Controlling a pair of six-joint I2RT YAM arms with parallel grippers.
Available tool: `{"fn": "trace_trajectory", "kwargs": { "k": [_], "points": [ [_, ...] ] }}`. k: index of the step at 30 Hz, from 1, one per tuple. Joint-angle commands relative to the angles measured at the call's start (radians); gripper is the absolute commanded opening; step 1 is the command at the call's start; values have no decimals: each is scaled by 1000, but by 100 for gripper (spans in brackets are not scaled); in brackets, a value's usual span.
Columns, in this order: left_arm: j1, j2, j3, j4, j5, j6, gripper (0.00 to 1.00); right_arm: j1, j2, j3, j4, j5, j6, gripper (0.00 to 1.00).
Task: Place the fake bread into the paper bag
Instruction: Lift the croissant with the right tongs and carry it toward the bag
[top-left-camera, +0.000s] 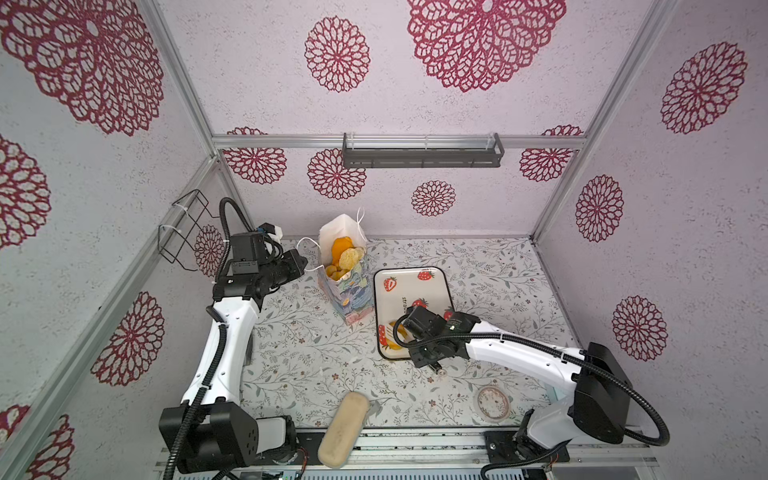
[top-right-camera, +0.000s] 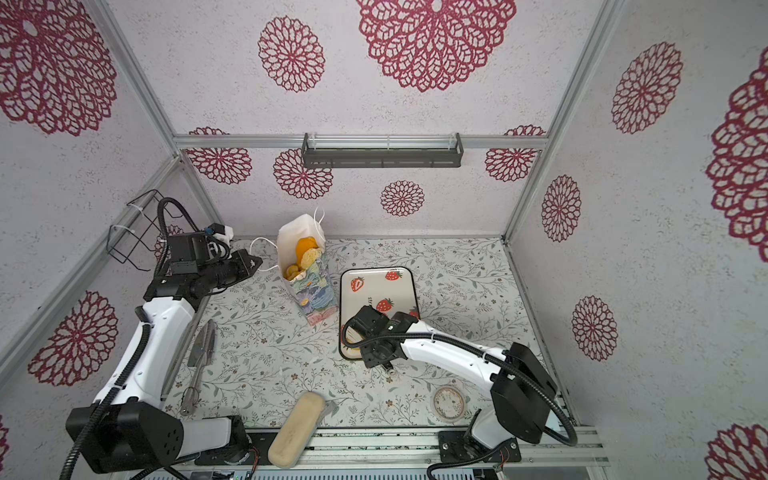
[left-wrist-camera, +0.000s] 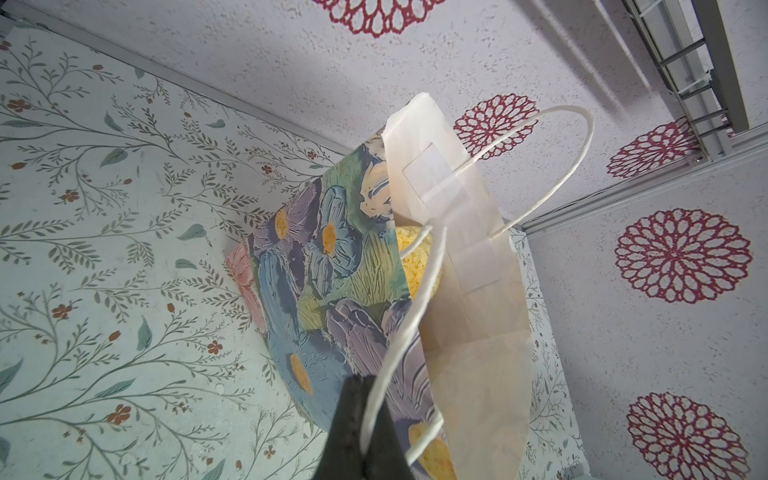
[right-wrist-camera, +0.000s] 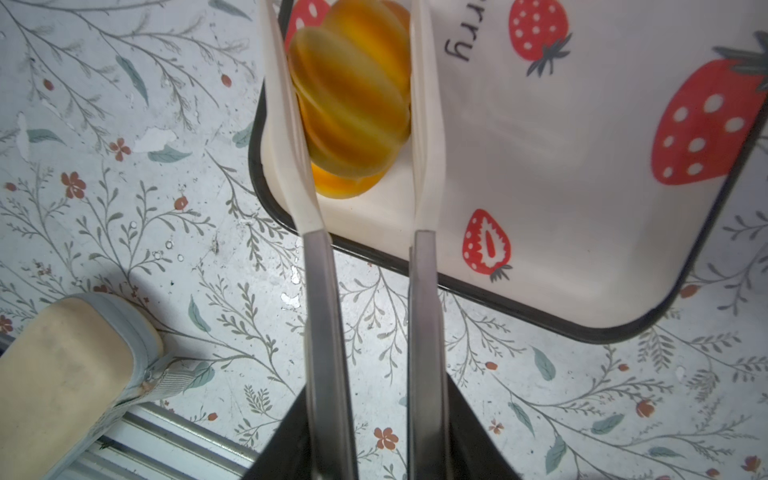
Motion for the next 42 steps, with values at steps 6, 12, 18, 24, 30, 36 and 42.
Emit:
{"fn": "trace_trajectory", "kwargs": {
  "k": [6,12,18,24,30,36,42],
  "points": [
    [7,0,-9,19,8,-7,0,-24,-100,9,43,98,31,41],
    [7,0,-11,19,10,-6,0,-37,-124,18,69,140,44,40],
    [7,0,-11,19,9,-7,0,-44,-152,21,99,167,47,40],
    [7,-2,-11,19,8,-6,0,-50,-174,25,141,183,41,39],
    [6,-2,-10,19,6,-6,0,-51,-189,36,175,189,19,39],
    [7,-5,-12,17,3,-4,0,-52,-199,56,211,190,-6,39],
    [7,-5,-9,17,4,-5,0,-52,-196,86,211,201,-28,39]
  ]
}}
